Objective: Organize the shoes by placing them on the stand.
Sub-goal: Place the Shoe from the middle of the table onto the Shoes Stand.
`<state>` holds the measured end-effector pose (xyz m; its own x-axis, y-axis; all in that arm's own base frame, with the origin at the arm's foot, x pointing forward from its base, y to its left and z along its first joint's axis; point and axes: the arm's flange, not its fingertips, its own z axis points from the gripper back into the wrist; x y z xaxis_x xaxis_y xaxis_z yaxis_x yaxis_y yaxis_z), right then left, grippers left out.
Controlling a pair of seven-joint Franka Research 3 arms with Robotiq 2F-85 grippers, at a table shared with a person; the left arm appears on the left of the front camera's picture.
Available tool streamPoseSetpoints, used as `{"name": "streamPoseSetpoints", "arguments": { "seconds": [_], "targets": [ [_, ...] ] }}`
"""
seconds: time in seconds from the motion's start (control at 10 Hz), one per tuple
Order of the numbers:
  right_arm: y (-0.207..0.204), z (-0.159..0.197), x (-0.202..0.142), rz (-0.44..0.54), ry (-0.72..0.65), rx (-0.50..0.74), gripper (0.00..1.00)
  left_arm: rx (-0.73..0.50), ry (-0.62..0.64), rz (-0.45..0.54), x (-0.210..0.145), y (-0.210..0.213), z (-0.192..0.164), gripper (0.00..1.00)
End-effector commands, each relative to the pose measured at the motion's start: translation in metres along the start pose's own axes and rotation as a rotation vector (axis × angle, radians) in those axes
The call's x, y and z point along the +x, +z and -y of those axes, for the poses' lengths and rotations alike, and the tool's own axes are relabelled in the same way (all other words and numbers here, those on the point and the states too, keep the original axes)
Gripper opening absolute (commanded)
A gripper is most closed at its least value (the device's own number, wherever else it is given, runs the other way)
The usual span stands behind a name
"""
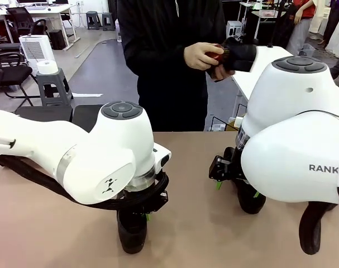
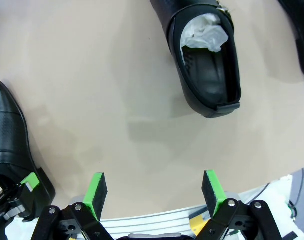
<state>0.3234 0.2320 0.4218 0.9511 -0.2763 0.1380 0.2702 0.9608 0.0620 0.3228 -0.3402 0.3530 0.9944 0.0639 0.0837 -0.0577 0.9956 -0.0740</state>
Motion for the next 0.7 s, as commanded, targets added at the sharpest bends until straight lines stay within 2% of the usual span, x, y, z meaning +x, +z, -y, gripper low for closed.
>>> {"name": "streamPoseSetpoints", "arguments": {
  "seconds": [0.0,0.2,0.3,0.4,0.5,0.6],
  "targets": [
    [0.000,-0.003,0.003,0.003,0.017,0.017,1.00,-0.015,0.016,0.006,0.001,0.020,-0.019,0.00],
    [0.000,0.000,0.000,0.000,0.000,0.000,1.00,-0.125,0.030,0.045,0.004,0.071,-0.055,0.00],
    [0.005,-0.028,-0.003,-0.006,0.065,-0.012,1.00,-0.299,-0.022,0.147,0.005,0.103,-0.081,0.00],
    [0.007,-0.057,-0.009,-0.023,0.108,0.002,1.00,-0.367,-0.039,0.201,0.011,0.127,-0.109,0.00],
    [0.007,-0.087,-0.017,-0.036,0.153,-0.007,1.00,-0.376,-0.066,0.245,0.021,0.144,-0.138,0.00],
    [0.004,-0.113,-0.029,-0.059,0.202,-0.007,1.00,-0.305,-0.119,0.324,0.039,0.153,-0.168,0.00]
  ]
}}
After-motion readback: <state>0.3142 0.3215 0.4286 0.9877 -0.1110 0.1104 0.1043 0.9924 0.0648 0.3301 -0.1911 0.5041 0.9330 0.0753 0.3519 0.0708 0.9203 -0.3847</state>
